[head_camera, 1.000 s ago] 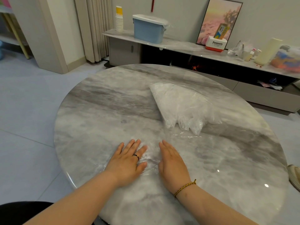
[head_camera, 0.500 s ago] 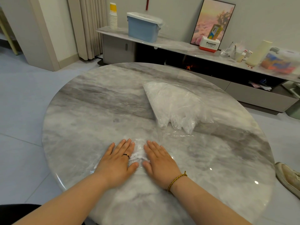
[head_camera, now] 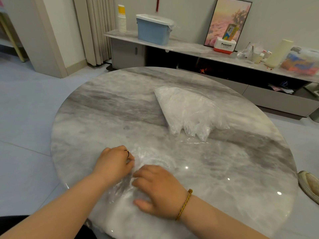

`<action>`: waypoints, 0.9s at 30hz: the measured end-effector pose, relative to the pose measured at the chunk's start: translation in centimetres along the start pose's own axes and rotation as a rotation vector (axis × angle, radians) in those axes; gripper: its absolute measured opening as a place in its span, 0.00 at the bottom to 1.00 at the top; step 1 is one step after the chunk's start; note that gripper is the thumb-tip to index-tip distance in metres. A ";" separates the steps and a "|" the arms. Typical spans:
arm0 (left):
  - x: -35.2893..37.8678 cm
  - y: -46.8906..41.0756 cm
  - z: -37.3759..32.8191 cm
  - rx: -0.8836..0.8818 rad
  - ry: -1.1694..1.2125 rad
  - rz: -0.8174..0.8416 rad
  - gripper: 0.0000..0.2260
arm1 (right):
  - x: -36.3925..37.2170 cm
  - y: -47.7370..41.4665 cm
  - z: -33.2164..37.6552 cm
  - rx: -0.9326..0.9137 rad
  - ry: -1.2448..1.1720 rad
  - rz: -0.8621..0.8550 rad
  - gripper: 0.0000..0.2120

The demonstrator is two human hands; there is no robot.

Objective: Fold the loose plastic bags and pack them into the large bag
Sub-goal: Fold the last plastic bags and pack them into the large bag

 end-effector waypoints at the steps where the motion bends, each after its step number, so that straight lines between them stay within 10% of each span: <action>1: 0.0 0.1 0.3 -0.013 0.011 0.003 0.12 | 0.8 0.1 0.7 -0.018 0.015 0.047 0.18; 10: -0.5 1.5 1.6 -0.022 0.010 -0.029 0.10 | 2.3 -0.1 -0.1 0.180 0.042 0.093 0.13; 14: -0.6 2.7 1.1 0.144 0.245 -0.017 0.34 | 1.9 1.1 -2.4 0.476 -0.386 0.120 0.21; 17: -0.2 3.9 0.9 0.209 0.375 0.074 0.35 | 1.0 2.3 -3.9 0.682 -0.716 0.030 0.06; 23: 1.5 4.7 -0.1 0.238 0.241 0.116 0.45 | 2.3 3.5 -5.3 1.008 -1.247 0.030 0.14; 25: 1.5 4.5 -0.1 0.178 0.300 0.076 0.38 | 2.4 3.7 -5.1 1.084 -1.366 0.024 0.12; 27: 1.3 4.0 0.0 0.131 0.373 0.052 0.10 | 2.4 3.8 -5.2 1.137 -1.417 -0.007 0.11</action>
Point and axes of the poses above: each hand's wrist, its own y-axis away from the middle knuckle, its own x-axis out of the palm, z = x × y, the point moved 8 cm from there along -y, towards the middle knuckle, and after that the axes turned 4 degrees about y, right-handed, at the moved point
